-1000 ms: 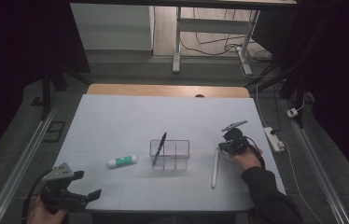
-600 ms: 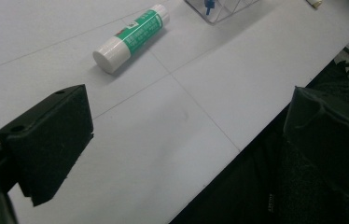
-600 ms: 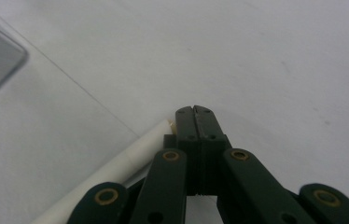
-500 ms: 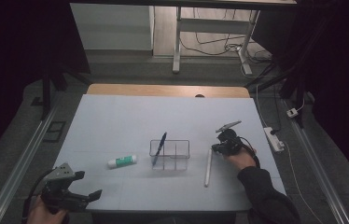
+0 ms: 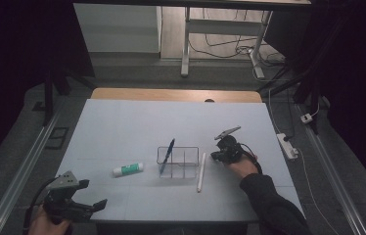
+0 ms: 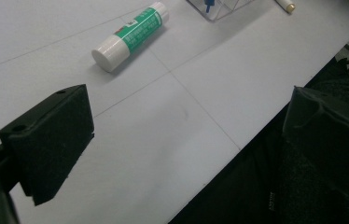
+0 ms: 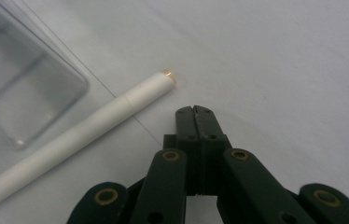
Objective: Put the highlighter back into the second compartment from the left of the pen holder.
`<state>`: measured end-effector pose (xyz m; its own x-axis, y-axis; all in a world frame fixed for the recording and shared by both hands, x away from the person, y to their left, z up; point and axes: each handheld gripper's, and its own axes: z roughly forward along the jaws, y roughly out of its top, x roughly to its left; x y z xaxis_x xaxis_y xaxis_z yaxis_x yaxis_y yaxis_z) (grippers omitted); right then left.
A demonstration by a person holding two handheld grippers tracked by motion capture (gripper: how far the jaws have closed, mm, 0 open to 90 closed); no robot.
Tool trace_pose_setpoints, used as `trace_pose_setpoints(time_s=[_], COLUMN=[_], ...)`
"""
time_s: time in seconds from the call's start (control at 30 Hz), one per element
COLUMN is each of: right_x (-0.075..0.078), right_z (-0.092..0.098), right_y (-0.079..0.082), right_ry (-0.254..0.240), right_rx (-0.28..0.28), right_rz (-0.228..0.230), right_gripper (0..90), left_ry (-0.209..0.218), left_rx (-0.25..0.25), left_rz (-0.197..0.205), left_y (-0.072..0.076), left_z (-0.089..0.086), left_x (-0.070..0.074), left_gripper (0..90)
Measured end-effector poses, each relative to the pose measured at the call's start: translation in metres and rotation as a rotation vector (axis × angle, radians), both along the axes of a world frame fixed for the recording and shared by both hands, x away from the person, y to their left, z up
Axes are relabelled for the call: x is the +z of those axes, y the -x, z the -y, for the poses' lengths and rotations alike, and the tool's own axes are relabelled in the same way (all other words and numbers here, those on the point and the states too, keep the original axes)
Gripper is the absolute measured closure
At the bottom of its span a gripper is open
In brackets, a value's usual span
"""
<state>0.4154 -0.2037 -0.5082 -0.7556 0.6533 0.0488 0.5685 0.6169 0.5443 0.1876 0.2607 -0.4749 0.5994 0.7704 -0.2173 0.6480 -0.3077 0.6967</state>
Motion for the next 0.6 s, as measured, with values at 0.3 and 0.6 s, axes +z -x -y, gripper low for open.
trace_pose_setpoints(time_s=[0.3,0.6], right_x=[-0.003,-0.004], right_z=[-0.022,-0.039], right_y=[-0.001,-0.001], right_ry=[-0.025,-0.021], right_rx=[0.041,0.094], right_rz=[-0.012,-0.004], right_gripper=[89.8,89.8], left_ry=[-0.006,-0.006], left_rx=[-0.004,-0.005], left_rz=[-0.004,-0.002], left_y=[0.000,0.000], left_z=[0.000,0.000], left_x=[0.000,0.000], left_gripper=[2.3,2.3])
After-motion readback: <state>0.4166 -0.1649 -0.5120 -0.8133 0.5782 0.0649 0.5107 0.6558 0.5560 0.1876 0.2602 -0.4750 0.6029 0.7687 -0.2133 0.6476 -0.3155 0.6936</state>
